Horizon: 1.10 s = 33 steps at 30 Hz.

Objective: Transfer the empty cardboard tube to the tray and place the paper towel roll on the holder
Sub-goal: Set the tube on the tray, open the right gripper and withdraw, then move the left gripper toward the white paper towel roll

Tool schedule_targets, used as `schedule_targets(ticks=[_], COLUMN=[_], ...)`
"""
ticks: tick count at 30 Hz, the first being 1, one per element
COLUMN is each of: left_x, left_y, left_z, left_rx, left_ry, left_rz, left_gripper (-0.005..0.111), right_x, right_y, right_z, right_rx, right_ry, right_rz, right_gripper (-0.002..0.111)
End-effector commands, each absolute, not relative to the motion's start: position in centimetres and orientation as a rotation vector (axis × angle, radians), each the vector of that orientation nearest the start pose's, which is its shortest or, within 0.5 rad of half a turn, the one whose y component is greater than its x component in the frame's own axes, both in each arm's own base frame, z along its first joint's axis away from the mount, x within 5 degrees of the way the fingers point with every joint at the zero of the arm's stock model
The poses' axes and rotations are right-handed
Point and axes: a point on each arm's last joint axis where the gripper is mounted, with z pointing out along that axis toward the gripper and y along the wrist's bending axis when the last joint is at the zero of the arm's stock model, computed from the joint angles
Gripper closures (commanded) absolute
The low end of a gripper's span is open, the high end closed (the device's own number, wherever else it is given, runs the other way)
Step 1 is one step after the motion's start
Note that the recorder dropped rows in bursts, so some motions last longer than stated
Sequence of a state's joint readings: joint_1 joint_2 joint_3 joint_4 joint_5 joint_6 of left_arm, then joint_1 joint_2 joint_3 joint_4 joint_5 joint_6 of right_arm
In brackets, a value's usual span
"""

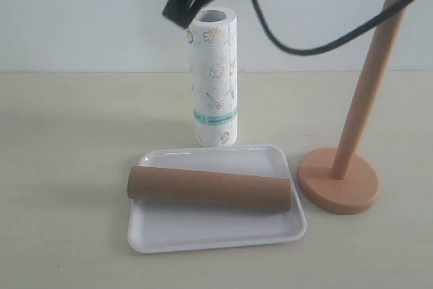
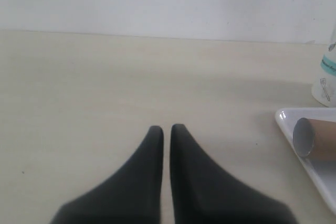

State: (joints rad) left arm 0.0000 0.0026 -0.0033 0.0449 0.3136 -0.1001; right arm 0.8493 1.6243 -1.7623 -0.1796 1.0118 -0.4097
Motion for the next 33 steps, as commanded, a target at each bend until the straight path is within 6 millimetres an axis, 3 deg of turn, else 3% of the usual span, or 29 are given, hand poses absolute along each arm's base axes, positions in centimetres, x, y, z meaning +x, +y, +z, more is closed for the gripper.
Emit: schedule_targets(ticks=[1,7,13,15,20,24,33], left_x=[5.4,5.5,5.4,5.4,5.4,6.9,14.3], left_y=[0.1,0.2,-0.1,-0.1,-0.1,-0.1,-0.1], left_z=[18.5,18.9,22.5,22.7,25.3,28.5,33.5], left_rx=[-0.061,-0.009,0.054,0.043,0.032,0.033,-0.065], left_ry=[1.795,1.748,1.346,1.347,1.35,1.387,1.489], left_rz=[-0.028,0.025,0.047,0.036,0.03,0.029,-0.092], left_gripper=[0.103,0.103,0.103,0.103,0.103,0.103,0.103], right_x=[22.9,21.2,18.0,16.6,12.8,10.2,6.0], right_y=[23.6,20.0,15.1,13.1,7.9,4.1,0.0], right_z=[45.3,49.1,52.9,54.1,55.7,54.5,46.5], right_rx=[-1.319,-1.16,-1.014,-0.938,-0.756,-0.619,-0.533], right_ry=[1.774,1.694,1.63,1.619,1.585,1.583,1.531], right_rz=[-0.01,-0.117,-0.169,-0.171,-0.161,-0.149,-0.009], right_gripper=[0.108,0.108,0.108,0.108,0.108,0.108,0.108])
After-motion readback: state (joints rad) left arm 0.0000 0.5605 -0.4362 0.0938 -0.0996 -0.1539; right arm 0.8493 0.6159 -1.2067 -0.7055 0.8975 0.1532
